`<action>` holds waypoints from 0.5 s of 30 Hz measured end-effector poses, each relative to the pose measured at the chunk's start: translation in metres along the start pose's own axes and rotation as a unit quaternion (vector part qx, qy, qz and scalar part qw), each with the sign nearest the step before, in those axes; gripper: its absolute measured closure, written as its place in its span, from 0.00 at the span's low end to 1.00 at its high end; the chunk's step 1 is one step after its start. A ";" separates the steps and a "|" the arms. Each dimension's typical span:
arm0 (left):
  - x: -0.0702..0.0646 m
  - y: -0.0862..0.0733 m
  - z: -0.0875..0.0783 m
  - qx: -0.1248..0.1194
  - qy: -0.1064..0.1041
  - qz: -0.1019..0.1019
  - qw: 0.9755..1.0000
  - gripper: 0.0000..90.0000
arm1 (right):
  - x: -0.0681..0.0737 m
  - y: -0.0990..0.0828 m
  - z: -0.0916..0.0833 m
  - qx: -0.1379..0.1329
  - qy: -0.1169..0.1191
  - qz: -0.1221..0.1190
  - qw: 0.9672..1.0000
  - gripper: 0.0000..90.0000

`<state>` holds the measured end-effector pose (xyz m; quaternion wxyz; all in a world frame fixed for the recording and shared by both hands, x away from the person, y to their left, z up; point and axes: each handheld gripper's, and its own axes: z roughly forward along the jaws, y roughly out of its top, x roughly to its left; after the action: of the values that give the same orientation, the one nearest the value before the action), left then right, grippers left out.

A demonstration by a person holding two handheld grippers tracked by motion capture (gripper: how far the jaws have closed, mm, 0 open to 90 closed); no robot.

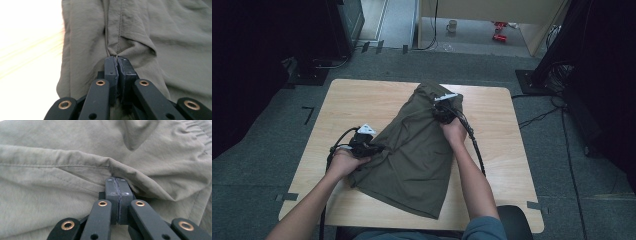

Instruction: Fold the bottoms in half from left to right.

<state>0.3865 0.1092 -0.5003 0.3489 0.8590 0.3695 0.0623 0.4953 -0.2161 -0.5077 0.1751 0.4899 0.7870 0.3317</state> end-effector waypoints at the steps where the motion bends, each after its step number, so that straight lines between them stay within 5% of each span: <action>1: 0.000 0.000 0.000 0.000 0.000 0.000 1.000 0.96 | 0.002 -0.001 0.000 -0.005 -0.001 -0.001 1.000 1.00; 6: 0.015 -0.002 -0.006 -0.001 0.025 -0.006 1.000 0.95 | 0.006 -0.003 0.001 -0.013 0.011 0.010 1.000 1.00; 8: 0.023 -0.003 -0.009 -0.006 0.055 -0.004 0.998 0.95 | 0.009 -0.003 0.001 -0.011 0.017 0.012 1.000 1.00; 11: 0.030 -0.004 -0.012 -0.011 0.073 -0.009 0.997 0.95 | 0.013 -0.002 0.001 -0.007 0.026 0.005 1.000 1.00; 15: 0.031 -0.004 -0.016 -0.013 0.077 -0.020 0.997 0.97 | 0.015 -0.001 0.000 0.000 0.030 0.003 1.000 1.00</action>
<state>0.4004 0.1406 -0.4960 0.3320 0.8396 0.4111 0.1259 0.4882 -0.2030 -0.5078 0.1502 0.4818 0.7907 0.3465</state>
